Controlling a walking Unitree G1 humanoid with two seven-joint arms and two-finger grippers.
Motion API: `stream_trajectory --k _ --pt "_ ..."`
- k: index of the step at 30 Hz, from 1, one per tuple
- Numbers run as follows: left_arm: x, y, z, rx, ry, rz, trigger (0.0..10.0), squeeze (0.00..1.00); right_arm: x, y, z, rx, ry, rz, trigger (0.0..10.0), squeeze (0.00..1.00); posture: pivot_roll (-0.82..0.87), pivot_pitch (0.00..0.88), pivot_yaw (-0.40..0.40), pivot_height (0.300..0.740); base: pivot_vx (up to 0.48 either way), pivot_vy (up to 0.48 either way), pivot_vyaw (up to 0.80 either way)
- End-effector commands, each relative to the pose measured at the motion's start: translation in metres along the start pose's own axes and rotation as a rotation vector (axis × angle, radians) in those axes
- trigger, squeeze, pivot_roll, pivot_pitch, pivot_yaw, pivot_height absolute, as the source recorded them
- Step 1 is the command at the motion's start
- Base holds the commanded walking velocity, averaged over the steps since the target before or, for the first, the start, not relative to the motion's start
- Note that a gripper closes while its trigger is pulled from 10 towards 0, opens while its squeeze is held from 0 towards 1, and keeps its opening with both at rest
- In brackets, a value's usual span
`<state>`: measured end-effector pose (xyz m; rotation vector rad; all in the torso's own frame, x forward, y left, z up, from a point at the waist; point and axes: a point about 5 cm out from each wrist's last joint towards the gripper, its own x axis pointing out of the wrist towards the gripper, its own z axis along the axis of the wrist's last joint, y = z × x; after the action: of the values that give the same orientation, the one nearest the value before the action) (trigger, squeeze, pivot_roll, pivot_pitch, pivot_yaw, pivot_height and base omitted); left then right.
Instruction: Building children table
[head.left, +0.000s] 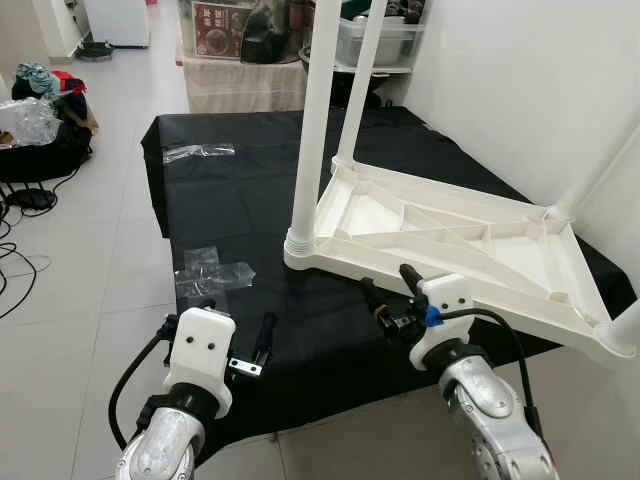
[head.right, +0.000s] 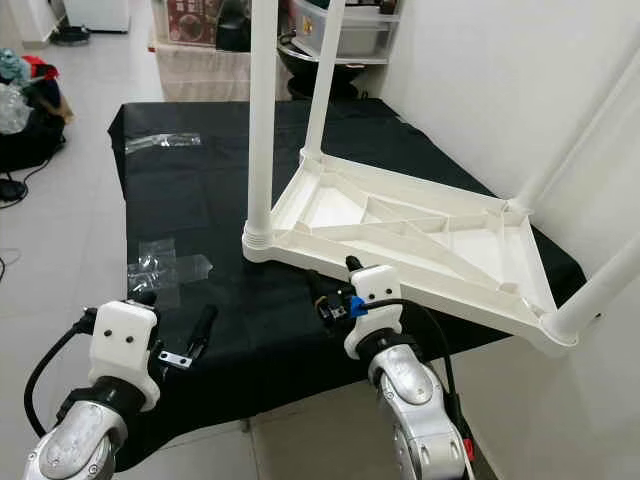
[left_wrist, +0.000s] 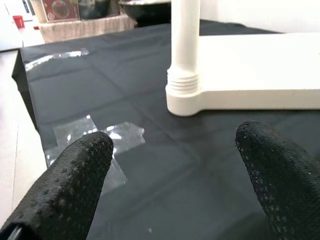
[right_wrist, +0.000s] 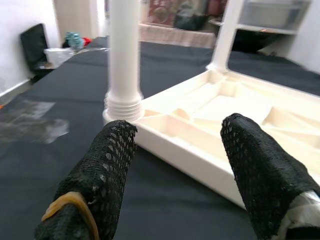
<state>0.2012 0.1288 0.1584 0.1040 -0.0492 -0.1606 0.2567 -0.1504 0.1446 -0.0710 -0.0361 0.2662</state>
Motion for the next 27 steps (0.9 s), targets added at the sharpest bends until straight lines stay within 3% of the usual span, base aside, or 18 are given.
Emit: stream_trajectory --k 1,5,12,14,19,27 --pt "0.001 0.006 -0.002 0.015 0.013 0.026 10.0 0.00 0.003 -0.007 0.002 -0.011 -0.013 -0.036 10.0 0.00 0.09 0.000 -0.111 0.740 0.000 0.000 0.80" --pt "0.004 0.020 0.004 0.034 -0.014 0.088 10.0 0.00 0.011 -0.014 0.009 0.041 -0.039 -0.095 10.0 0.00 0.09 0.000 -0.112 0.740 0.000 0.000 0.00" --pt "0.005 0.036 0.010 0.058 -0.035 0.172 10.0 0.00 0.019 -0.023 0.016 0.040 -0.054 -0.148 10.0 0.00 0.09 0.000 -0.121 0.740 0.000 0.000 0.00" --pt "0.005 0.048 0.017 0.085 -0.056 0.228 10.0 0.00 0.024 -0.035 0.022 0.022 -0.073 -0.215 10.0 0.00 0.10 0.000 -0.127 0.740 0.000 0.000 0.00" --pt "0.006 0.054 0.023 0.100 -0.080 0.261 10.0 0.00 0.030 -0.047 0.028 0.022 -0.087 -0.289 10.0 0.00 0.10 0.000 -0.128 0.740 0.000 0.000 0.00" --pt "0.007 0.063 0.028 0.131 -0.092 0.293 10.0 0.00 0.038 -0.064 0.037 0.031 -0.110 -0.375 10.0 0.00 0.10 0.000 -0.126 0.740 0.276 0.000 0.00"
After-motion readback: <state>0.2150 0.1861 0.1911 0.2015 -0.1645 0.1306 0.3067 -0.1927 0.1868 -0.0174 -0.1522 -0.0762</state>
